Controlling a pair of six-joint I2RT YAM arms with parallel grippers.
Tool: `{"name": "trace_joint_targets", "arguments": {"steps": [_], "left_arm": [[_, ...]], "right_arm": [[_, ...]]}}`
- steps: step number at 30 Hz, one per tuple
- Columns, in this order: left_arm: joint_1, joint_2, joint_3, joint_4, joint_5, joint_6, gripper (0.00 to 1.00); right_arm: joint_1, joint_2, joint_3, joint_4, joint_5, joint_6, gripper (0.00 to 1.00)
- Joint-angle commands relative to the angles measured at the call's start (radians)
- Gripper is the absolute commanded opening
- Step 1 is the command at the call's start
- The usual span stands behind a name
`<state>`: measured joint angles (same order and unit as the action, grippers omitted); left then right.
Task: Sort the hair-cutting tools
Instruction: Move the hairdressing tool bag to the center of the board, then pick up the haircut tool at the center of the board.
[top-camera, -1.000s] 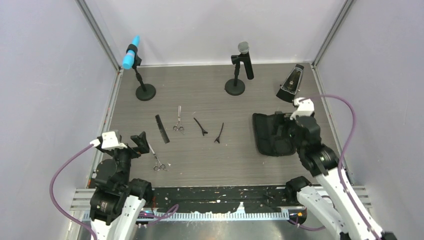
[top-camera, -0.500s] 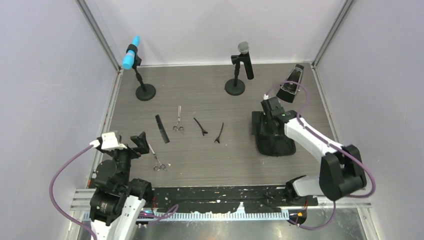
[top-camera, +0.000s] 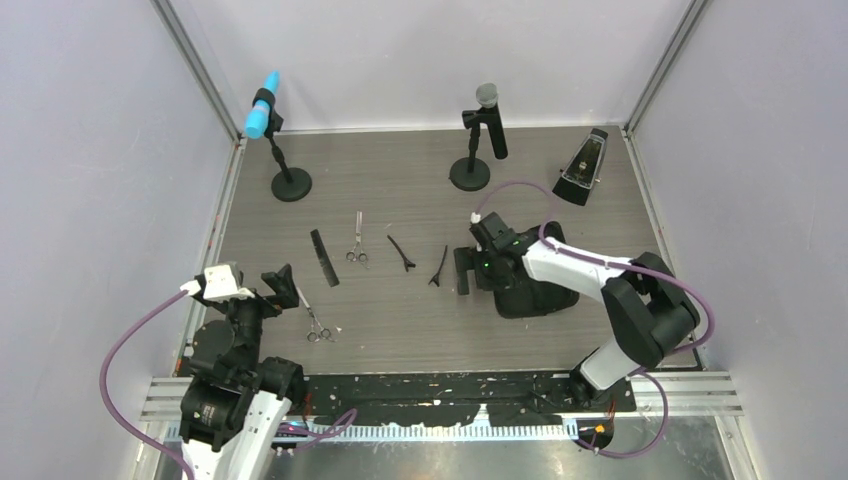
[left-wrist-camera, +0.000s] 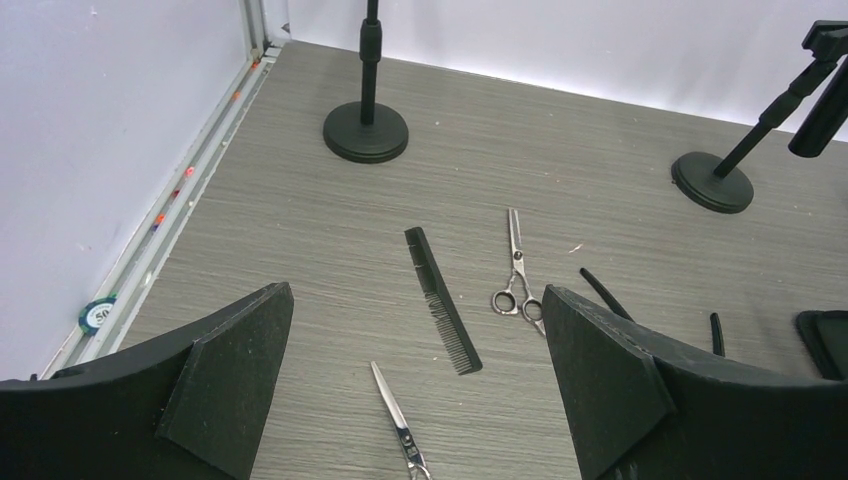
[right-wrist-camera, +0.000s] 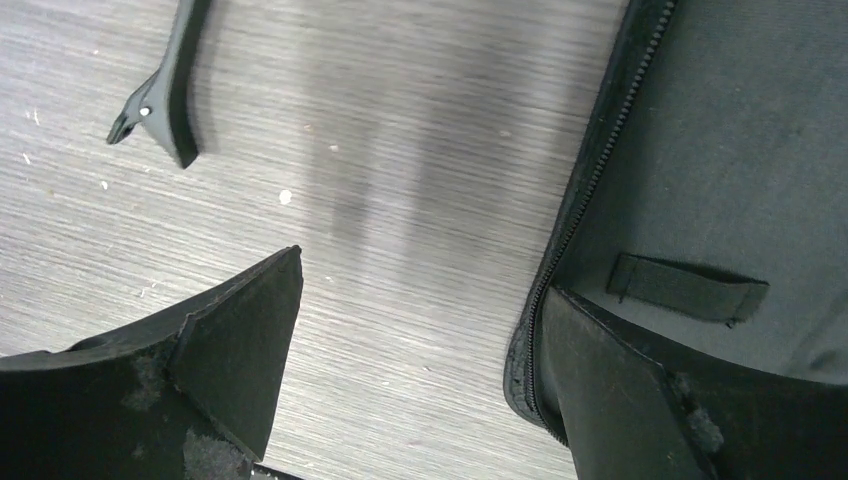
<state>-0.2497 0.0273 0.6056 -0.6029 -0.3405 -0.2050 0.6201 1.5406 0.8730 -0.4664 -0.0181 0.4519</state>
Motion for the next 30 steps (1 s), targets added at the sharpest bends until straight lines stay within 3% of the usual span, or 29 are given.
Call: {"name": "trace_joint_targets", "arguments": {"steps": [1, 13, 21, 30], "left_arm": [[-0.008, -0.01, -0.001, 0.025, -0.005, 0.004, 1.0], [-0.008, 0.002, 0.004, 0.012, -0.017, 0.002, 1.0], [-0.008, -0.009, 0.004, 0.002, -0.037, -0.001, 1.0], [-0.02, -0.015, 0.0, 0.004, -0.043, 0.0, 1.0]], "right_arm": [[0.079, 0.023, 0.082, 0.021, -0.013, 0.033, 0.95], [0.242, -0.065, 0.272, -0.124, 0.379, 0.195, 0.95], [0.293, 0.092, 0.384, -0.117, 0.442, 0.365, 0.99], [0.3, 0.265, 0.46, -0.093, 0.454, 0.423, 0.7]]}}
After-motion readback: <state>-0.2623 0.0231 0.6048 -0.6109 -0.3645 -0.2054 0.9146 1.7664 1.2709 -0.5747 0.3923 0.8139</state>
